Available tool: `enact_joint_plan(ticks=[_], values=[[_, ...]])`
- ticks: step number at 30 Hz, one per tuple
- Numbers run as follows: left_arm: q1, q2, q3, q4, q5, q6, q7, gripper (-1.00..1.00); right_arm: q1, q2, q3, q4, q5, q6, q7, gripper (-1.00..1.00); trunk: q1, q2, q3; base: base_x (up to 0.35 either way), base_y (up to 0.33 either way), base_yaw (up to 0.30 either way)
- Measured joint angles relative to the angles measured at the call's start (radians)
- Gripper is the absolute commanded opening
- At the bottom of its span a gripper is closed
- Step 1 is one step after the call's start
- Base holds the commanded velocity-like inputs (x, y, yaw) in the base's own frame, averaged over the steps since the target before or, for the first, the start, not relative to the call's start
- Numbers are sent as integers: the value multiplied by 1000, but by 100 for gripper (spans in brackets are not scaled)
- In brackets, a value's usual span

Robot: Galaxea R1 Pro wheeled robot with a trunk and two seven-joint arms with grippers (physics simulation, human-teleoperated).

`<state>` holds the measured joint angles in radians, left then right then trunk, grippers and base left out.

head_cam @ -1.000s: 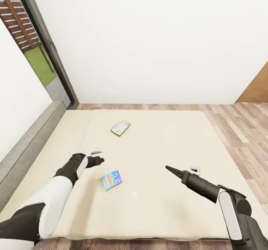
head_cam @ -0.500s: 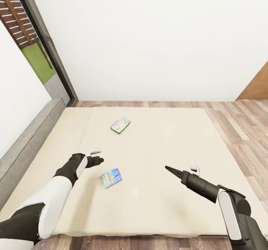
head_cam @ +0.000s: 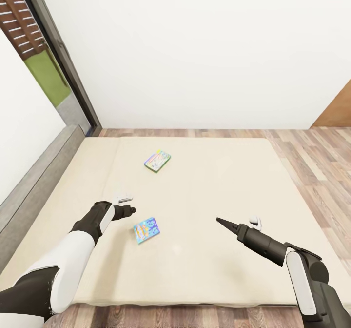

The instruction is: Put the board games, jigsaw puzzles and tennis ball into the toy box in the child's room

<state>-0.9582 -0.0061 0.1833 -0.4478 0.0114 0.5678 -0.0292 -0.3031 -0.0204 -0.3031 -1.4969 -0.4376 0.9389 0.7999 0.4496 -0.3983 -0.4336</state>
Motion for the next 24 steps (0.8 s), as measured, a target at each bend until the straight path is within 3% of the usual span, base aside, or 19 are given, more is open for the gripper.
enact_joint_plan(ticks=[24], values=[[0, 1, 0, 1, 0, -2, 0, 100, 0, 0, -1, 0, 0, 0, 2, 100, 0, 0, -40, 0, 0, 0]])
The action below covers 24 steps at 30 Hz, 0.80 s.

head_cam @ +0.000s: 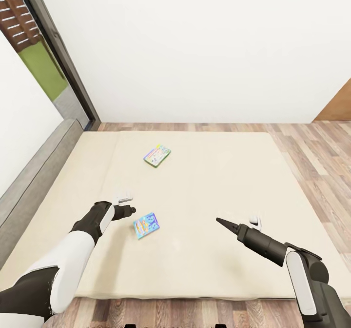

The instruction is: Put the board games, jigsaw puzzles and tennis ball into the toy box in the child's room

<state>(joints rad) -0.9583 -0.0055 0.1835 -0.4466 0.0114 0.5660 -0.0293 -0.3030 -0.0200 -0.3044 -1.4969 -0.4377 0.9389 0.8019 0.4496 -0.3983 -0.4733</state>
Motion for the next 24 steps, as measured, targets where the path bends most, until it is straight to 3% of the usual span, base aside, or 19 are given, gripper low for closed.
enact_joint_plan(ticks=[17, 24], values=[[-4, -1, 8, 0, 6, 9, -3, 100, 0, -2, -5, 0, -1, 3, 2, 100, 0, 0, -28, 0, 0, 0], [-13, -1, 12, -3, 9, 86, -1, 100, 0, -4, -6, 0, 0, 4, 3, 100, 0, 0, -40, 0, 0, 0]])
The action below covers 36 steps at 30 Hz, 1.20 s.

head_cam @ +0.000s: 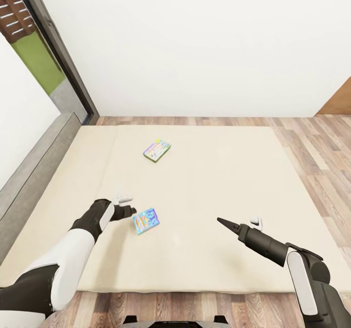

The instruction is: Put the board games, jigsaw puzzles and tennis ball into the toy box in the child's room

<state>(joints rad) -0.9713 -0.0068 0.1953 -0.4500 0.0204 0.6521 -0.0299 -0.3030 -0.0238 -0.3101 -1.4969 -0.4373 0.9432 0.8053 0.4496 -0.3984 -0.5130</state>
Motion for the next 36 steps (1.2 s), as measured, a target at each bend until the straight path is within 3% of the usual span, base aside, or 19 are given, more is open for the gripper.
enact_joint_plan(ticks=[11, 36], values=[[-88, -6, 2, 2, 2, 50, -4, 100, 0, 1, 0, 0, 0, 0, -1, 100, 0, 0, -18, 0, 0, 0], [-122, -4, 1, -34, 4, 53, -48, 100, 0, -1, 0, -6, 0, 3, -3, 100, 0, 0, -60, 0, 0, 0]])
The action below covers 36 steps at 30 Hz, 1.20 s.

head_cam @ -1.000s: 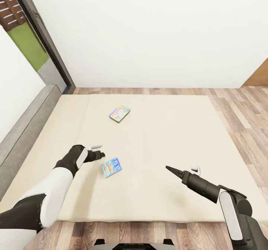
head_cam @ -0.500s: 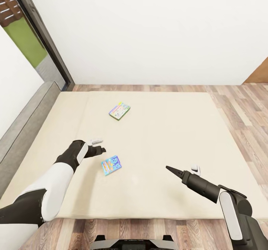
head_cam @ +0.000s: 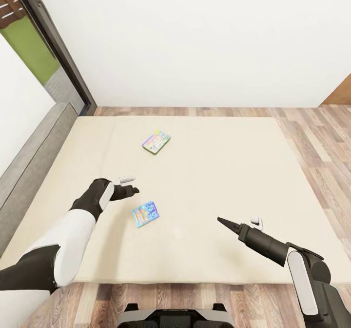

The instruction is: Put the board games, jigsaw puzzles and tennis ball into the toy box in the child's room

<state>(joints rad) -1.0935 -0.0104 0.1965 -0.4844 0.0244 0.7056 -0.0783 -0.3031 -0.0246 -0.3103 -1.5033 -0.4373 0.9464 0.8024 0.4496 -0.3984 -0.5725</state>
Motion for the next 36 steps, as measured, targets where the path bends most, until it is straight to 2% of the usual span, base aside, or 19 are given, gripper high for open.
enact_joint_plan(ticks=[7, 26, 29, 32, 36], values=[[-60, 3, 2, 3, 1, 22, -26, 100, 0, 0, 0, 0, 0, -1, 0, 100, 0, 0, -12, 0, 0, 0], [-72, -1, -1, 4, 0, 24, -34, 100, 0, -1, 0, -2, 0, 2, 7, 100, 0, 0, -43, 0, 0, 0], [-72, -1, -2, 4, 0, 21, -34, 100, 1, -2, -1, -8, 0, 7, 35, 100, 0, 0, -48, 0, 0, 0], [-72, -1, -2, 4, 0, 12, -34, 100, 2, -3, -5, -23, -1, 15, 104, 100, 0, 0, -53, 0, 0, 0], [-72, -1, -3, 4, -1, -1, -34, 100, 2, -3, -40, -39, 2, 40, 242, 100, 0, 0, -60, 0, 0, 0]])
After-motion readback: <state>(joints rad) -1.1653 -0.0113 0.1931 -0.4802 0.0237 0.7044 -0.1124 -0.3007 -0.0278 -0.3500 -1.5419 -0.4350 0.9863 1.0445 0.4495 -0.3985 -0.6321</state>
